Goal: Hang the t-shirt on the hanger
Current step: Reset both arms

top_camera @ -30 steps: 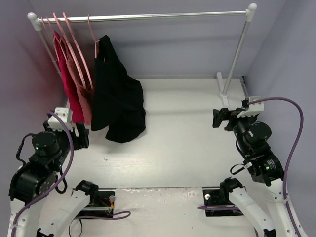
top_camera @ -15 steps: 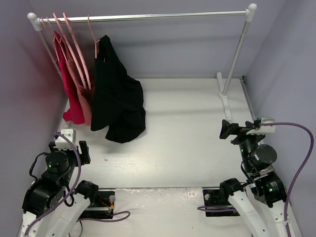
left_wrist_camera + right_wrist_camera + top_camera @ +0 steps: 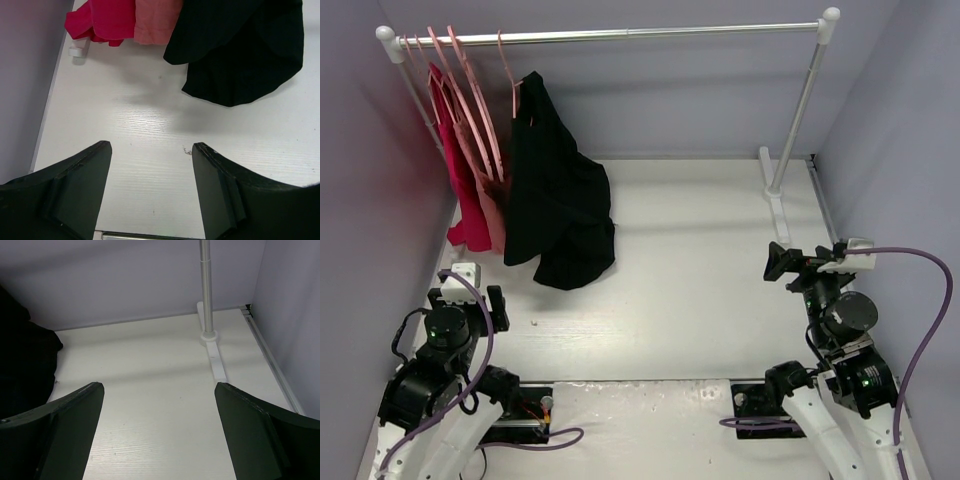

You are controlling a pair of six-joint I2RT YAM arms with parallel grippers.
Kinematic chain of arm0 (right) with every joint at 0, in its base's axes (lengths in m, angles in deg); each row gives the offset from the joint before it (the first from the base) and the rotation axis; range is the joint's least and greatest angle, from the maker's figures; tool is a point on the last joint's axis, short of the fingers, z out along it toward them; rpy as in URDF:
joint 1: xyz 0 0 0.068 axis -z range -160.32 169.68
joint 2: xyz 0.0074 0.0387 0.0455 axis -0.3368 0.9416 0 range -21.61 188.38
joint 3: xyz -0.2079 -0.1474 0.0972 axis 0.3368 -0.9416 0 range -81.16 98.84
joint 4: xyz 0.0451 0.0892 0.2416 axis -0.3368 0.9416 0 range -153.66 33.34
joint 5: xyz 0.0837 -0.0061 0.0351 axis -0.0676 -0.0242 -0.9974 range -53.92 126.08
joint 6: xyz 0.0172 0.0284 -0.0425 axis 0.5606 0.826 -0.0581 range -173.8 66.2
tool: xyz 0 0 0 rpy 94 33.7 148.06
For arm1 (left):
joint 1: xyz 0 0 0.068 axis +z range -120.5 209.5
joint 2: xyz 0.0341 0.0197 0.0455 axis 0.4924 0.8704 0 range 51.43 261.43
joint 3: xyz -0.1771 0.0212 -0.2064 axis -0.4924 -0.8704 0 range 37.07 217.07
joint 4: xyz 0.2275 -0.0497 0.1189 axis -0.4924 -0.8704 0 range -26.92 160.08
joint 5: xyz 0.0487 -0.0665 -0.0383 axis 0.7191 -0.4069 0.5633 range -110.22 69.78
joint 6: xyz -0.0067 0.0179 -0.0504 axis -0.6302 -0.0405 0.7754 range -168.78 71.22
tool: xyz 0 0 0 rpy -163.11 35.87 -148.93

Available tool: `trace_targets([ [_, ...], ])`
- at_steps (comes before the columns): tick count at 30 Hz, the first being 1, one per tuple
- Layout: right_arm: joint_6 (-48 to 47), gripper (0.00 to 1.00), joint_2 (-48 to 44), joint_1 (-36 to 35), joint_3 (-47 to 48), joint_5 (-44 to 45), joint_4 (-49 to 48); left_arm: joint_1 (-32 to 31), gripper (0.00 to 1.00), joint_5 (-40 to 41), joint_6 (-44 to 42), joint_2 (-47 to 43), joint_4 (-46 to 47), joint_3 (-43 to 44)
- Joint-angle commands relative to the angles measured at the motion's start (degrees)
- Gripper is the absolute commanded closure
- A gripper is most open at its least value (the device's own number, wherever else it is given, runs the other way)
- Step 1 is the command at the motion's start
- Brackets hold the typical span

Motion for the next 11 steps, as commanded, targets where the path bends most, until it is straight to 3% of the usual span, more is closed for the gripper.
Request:
trace_targets([
  [1,0.5,0.0,0.7,0.0,0.3,1.4,-6.0,0.2,0.34,0.3,1.1,0.7,4.0,0.3],
  [11,1.1,0.0,2.3,0.0,1.0,0.6,-5.5,0.2,0.35,0.1,1.5,0.5,4.1,-0.2],
])
